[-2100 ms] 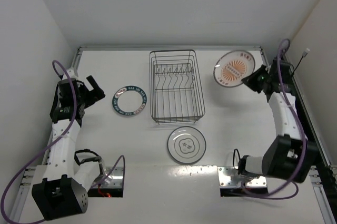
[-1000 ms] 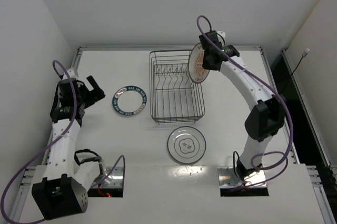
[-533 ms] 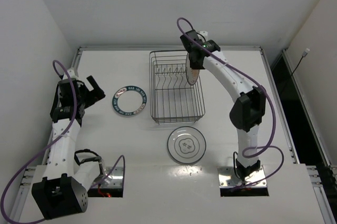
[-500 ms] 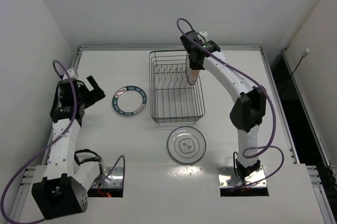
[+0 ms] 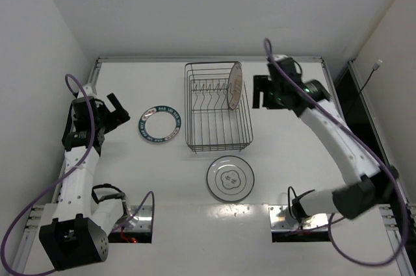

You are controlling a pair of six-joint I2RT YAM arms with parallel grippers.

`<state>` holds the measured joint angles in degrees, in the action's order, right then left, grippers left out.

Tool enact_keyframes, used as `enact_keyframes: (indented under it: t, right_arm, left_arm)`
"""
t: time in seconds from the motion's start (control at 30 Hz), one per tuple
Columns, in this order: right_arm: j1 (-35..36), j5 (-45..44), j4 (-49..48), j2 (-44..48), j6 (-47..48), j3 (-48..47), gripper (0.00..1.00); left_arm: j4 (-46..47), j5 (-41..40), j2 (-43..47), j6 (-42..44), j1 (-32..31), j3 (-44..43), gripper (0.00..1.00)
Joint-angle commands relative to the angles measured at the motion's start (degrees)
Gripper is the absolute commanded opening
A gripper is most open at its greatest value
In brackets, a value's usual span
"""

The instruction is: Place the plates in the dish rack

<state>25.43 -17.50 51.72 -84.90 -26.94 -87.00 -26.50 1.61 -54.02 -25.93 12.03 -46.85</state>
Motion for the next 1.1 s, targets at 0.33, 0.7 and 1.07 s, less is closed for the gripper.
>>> enact_keyframes:
  t: [0.33, 0.7, 1.07]
  right_arm:
    - [-9.52, 40.16, -17.18, 29.44, -11.99, 55.26, 0.64]
    - [-16.47, 49.48, -24.12, 7.66, -5.15, 55.8, 0.64]
    - [-18.14, 55.72, -33.79, -5.7, -1.9, 57.66, 0.43]
  left_arm:
    - [1.28, -0.55, 0.14, 0.53, -0.43, -0.26, 1.0]
    - [1.28, -0.55, 0.14, 0.53, -0.43, -0.26, 1.0]
    - [1.28, 1.12, -1.09, 0.53, -0.43, -0.26, 1.0]
